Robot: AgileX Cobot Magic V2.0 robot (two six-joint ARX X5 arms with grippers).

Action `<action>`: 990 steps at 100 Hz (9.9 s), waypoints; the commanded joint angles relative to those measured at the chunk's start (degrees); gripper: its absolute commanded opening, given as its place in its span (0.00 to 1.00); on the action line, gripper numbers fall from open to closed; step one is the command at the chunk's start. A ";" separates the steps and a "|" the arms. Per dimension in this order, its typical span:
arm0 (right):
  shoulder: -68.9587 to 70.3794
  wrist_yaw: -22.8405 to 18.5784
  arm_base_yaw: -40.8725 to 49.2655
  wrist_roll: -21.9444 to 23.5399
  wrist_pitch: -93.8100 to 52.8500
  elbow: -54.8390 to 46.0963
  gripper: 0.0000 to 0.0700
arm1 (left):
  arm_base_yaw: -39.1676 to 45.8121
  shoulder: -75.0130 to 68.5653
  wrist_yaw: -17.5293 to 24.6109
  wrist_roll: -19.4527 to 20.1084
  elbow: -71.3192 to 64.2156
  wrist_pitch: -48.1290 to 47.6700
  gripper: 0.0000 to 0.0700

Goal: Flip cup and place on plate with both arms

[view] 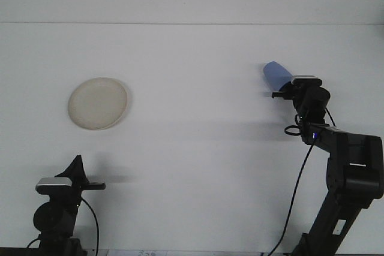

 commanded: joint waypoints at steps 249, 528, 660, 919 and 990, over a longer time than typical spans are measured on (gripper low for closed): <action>-10.47 8.96 51.87 -6.27 -119.69 39.47 0.01 | 0.04 -0.07 -0.11 0.68 -1.09 0.57 0.02; -102.86 34.38 49.51 3.61 -74.07 -21.73 0.72 | 0.04 -0.07 -0.11 0.68 -1.09 0.57 0.02; -102.86 34.27 49.51 3.91 -74.88 -21.73 0.72 | -0.61 34.49 17.57 -8.72 46.97 -16.52 0.95; -102.88 34.36 49.51 4.90 -76.28 -21.73 0.72 | -38.47 92.24 12.79 5.01 82.27 -45.66 0.01; -102.86 34.29 49.51 4.96 -76.70 -21.73 0.72 | 1.64 90.64 2.60 5.99 94.49 -52.78 0.01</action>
